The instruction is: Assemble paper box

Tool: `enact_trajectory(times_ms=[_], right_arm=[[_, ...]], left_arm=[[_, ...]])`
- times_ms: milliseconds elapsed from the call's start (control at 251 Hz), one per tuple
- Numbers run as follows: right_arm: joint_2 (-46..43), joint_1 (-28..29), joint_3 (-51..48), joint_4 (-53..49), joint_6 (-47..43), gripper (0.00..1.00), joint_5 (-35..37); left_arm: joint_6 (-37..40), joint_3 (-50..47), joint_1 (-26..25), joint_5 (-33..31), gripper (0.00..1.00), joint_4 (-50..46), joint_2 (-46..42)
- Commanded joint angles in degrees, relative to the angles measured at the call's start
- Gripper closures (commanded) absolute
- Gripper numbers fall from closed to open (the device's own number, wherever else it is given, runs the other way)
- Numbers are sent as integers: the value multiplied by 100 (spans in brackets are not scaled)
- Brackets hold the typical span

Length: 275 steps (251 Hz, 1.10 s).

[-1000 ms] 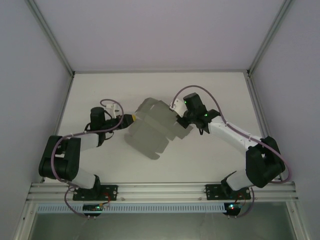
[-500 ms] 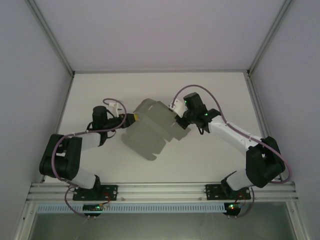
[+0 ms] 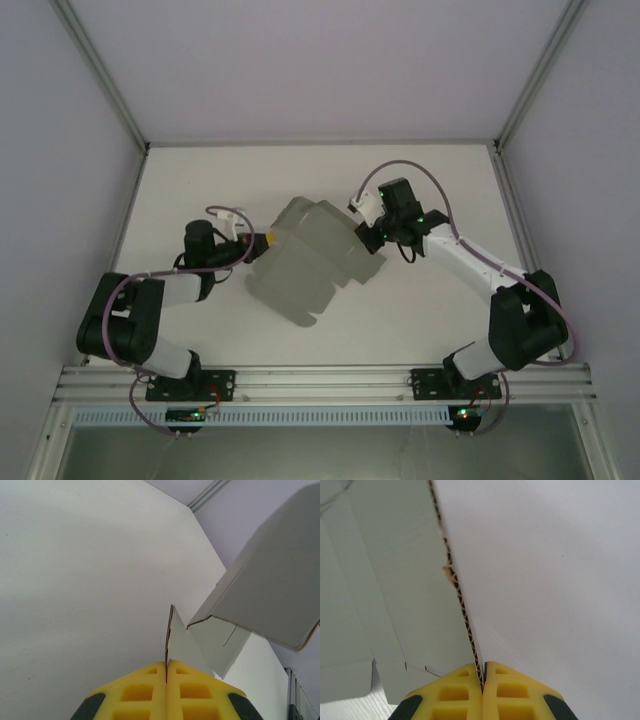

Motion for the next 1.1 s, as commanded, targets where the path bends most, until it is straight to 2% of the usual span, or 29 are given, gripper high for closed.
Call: enact_trajectory(times_ms=[0, 104, 172, 231, 383, 491, 579, 690, 906, 966, 1094], right_arm=[[212, -338, 402, -379, 484, 100, -41], [272, -202, 458, -311, 354, 100, 206], [319, -97, 559, -333, 403, 100, 294], [372, -52, 654, -377, 402, 100, 347], [344, 157, 646, -363, 231, 100, 433], [263, 591, 615, -385, -191, 100, 941], [229, 904, 590, -326, -475, 100, 1477], [236, 1239, 556, -223, -753, 100, 2199], [80, 1447, 238, 116, -1284, 100, 2322], [53, 1446, 140, 163, -1399, 100, 2283], [66, 1310, 38, 236, -1569, 100, 2485]], left_arm=[[302, -263, -52, -91, 100, 350, -295], [1101, -130, -567, -588, 100, -452, -611], [1939, 114, -1212, -1467, 100, -1356, -891], [2524, 239, -1732, -2192, 100, -1744, -1091], [3035, 407, -2355, -3273, 100, -1841, -1079], [3243, 757, -2660, -3833, 100, -2101, -675], [3168, 1009, -2760, -3956, 100, -2160, -239], [2978, 1120, -2864, -3468, 100, -1744, 320], [2788, 1185, -2973, -3432, 98, -1497, 801], [2729, 1148, -2966, -3443, 93, -1498, 785], [2636, 1022, -2946, -3538, 74, -1646, 479]])
